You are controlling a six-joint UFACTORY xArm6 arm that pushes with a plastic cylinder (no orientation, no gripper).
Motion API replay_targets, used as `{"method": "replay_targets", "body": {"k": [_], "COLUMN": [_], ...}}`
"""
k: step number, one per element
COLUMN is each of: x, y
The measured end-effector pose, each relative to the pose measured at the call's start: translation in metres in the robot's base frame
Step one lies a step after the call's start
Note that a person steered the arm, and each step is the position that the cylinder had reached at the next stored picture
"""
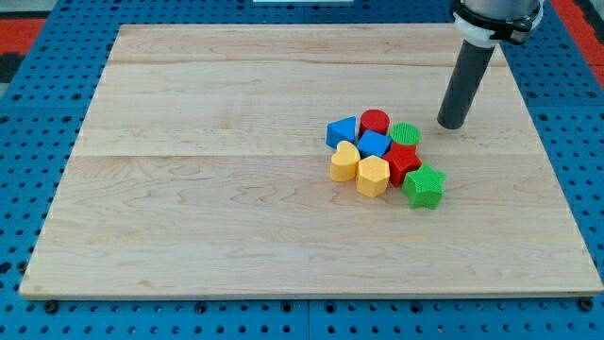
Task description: Push the red star into the yellow heart
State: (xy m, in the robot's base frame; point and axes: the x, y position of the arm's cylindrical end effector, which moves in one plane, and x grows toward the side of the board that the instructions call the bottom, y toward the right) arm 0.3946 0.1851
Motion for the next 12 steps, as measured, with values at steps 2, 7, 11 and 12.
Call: {"method": "replay_targets", "body": {"k": [2, 7, 11, 12], "x": [0.000, 0.002, 0.101, 0.083], "y": [0.003, 0.019, 0.037, 0.002]}}
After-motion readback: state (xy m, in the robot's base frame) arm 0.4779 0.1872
